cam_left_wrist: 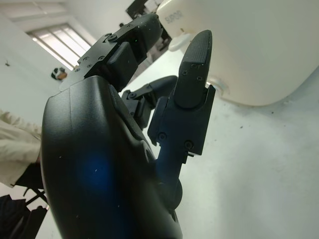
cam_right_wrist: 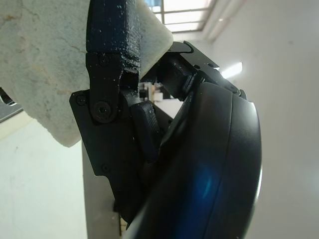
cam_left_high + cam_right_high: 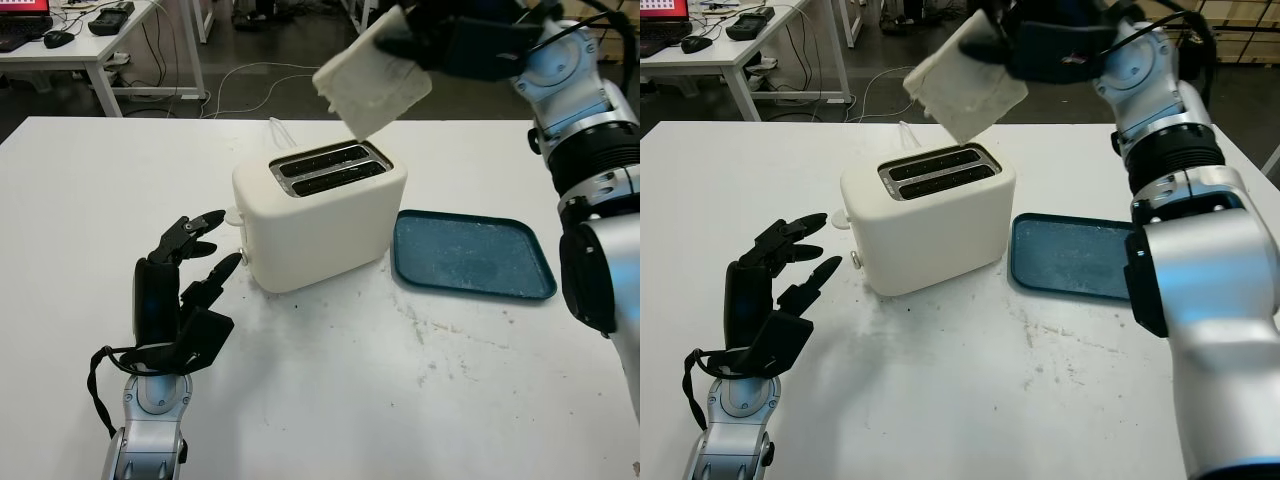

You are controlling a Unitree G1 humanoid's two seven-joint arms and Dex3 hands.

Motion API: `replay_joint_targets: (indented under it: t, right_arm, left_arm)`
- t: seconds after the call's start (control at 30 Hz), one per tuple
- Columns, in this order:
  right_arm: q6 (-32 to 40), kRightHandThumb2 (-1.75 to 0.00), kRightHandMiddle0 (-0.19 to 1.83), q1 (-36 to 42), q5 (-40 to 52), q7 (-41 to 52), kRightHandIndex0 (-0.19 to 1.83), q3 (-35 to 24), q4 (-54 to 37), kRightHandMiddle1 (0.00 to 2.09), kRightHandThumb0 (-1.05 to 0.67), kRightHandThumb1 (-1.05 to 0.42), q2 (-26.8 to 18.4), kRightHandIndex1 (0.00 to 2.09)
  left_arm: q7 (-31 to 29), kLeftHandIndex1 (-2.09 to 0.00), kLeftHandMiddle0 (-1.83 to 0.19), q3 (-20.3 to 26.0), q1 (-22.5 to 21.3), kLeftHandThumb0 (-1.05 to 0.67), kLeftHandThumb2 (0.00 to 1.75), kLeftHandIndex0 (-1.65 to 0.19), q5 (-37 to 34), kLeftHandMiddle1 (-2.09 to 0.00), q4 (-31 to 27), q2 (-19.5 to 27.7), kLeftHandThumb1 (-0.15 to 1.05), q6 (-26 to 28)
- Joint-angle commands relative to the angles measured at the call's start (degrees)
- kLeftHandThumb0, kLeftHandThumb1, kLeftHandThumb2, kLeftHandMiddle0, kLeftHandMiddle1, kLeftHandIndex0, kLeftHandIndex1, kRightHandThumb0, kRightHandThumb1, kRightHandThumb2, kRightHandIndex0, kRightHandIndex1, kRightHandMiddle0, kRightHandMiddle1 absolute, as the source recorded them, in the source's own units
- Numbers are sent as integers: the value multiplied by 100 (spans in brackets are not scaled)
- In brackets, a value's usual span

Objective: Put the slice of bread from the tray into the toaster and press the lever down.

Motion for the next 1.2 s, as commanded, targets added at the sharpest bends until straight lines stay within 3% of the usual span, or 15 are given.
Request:
replay_joint_targets:
  t: [0.0, 0.3, 1.03, 1.17]
  right_arm:
    - [19, -31, 92, 80, -122, -97, 114, 124, 30, 175, -47, -92, 87, 175]
    - [106, -34, 86, 243, -410, -226, 108, 438, 241, 175, -48, -92, 216, 175]
    - [-293, -32, 93, 515, -1746, -1950, 112, 1599, 445, 175, -49, -92, 181, 175]
    - [-342, -29, 91, 492, -1657, -1747, 112, 1577, 476, 175, -54, -92, 224, 175]
  left_arm:
    - [6, -43, -44, 11, 3, -39, 9, -60, 31, -108, -24, 13, 92, -6]
    - [-11, -43, -43, 7, 27, -41, 10, -59, 8, -109, -52, -22, 92, 46]
    - [6, -45, -41, -6, 36, -40, 10, -58, -37, -110, 30, -35, 92, -76]
    - [10, -45, -41, -12, 39, -41, 10, -58, -10, -109, 14, -42, 92, -31]
